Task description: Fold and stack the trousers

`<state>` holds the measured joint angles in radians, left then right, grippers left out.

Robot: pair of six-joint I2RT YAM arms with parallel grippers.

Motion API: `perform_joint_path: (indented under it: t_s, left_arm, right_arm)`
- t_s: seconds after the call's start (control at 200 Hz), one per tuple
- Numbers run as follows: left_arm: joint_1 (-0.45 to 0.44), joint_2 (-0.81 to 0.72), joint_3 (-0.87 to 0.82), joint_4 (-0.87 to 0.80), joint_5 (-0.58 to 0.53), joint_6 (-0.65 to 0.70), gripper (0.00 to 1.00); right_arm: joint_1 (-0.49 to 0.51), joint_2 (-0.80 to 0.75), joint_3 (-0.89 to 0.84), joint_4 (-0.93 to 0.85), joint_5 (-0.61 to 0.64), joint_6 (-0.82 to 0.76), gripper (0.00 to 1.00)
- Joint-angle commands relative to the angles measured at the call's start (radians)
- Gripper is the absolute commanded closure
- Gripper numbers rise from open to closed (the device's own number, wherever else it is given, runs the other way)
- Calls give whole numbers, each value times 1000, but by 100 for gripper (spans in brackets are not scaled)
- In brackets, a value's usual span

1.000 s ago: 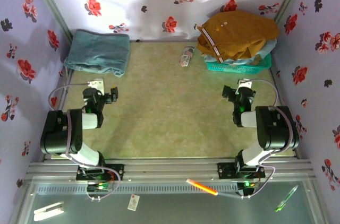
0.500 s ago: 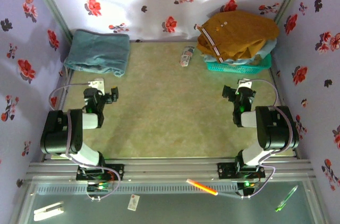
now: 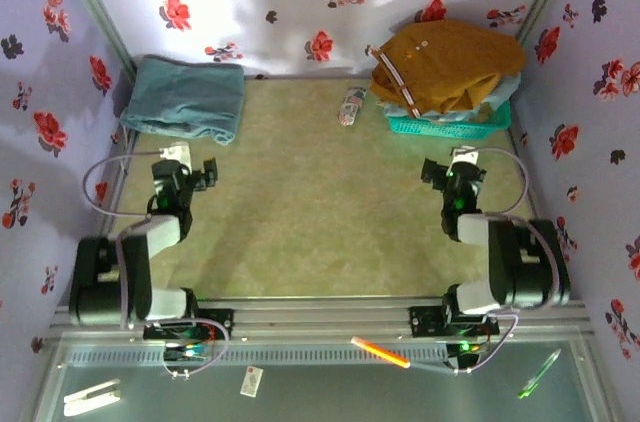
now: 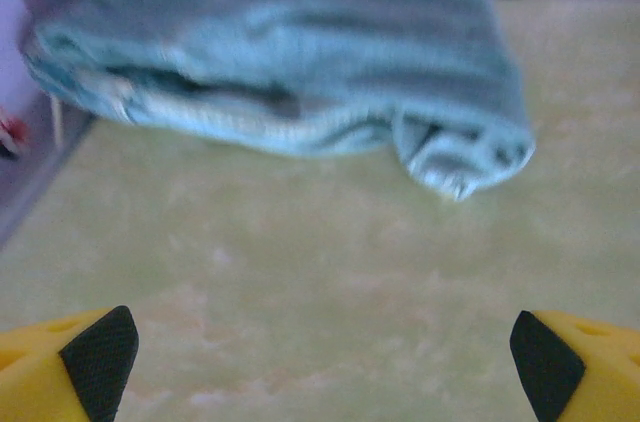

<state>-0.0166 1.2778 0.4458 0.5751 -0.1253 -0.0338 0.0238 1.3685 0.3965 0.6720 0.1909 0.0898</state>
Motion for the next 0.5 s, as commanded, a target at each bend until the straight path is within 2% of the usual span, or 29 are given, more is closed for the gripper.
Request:
perform_joint_path:
  t_s: [0.0,0.1,0.155,0.215,0.245,0.29,0.355,0.385,0.495]
  left_arm:
    - [-39,-213,89,-201,-56,-58,0]
    - [-58,-376,152,-363,-40,-214,0]
    - [-58,-455,223,-530,-47,-379,0]
    - [-50,-533,317,-762,-60,-630,0]
    - [-45,-574,349,-850,-31,-685,0]
    - [-39,-643,338,-821,52,-641,0]
    - [-34,-753,272,-812,37,-806,0]
    - [-25,-796,242,-795,49,-827,0]
    - [-17,-817,248,-920,75,-815,6]
  right_arm:
    - [27,-184,106,-220,19,34,1]
    - [105,-312,288,-518,115,92,1]
    - [121,-350,424,-724,104,171,1]
    - [118,-366,548,-912,92,292,1]
    - [111,-373,589,-980,95,338,1]
    - [92,-400,593,-996,78,418,1]
    - [38,-445,526,-863,-90,500,1]
    - [18,-444,524,-835,-134,533,1]
    - [10,-277,671,-949,-197,490,1]
